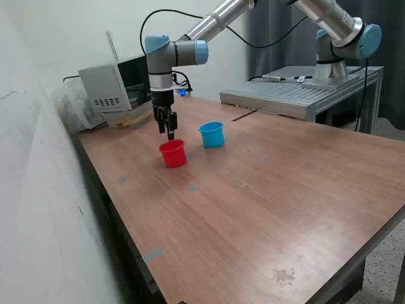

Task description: Place red objects in the red bin, and blue objects in the blue bin.

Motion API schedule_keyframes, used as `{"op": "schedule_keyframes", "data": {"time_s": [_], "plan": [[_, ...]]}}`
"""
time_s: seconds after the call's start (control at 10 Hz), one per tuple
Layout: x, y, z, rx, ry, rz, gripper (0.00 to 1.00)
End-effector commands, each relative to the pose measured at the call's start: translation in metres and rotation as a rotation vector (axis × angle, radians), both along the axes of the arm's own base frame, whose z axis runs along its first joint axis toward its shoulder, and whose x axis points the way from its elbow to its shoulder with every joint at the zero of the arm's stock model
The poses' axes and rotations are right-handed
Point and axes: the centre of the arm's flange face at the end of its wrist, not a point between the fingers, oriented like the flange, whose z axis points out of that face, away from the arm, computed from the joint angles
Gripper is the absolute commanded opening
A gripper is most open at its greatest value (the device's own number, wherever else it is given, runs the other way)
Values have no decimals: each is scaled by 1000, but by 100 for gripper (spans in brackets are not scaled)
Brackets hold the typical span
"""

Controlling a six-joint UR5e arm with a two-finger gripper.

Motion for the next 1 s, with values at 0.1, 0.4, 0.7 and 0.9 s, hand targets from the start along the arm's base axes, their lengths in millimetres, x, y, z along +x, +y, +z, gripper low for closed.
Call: {"op": "schedule_keyframes", "data": {"time_s": [0.1, 0.4, 0.7, 0.9], "plan": [[12, -15, 47, 9, -29, 5, 100], [56, -45, 159, -1, -61, 4, 100], [124, -72, 179, -28, -189, -12, 100], [206, -87, 192, -28, -282, -20, 100]]}}
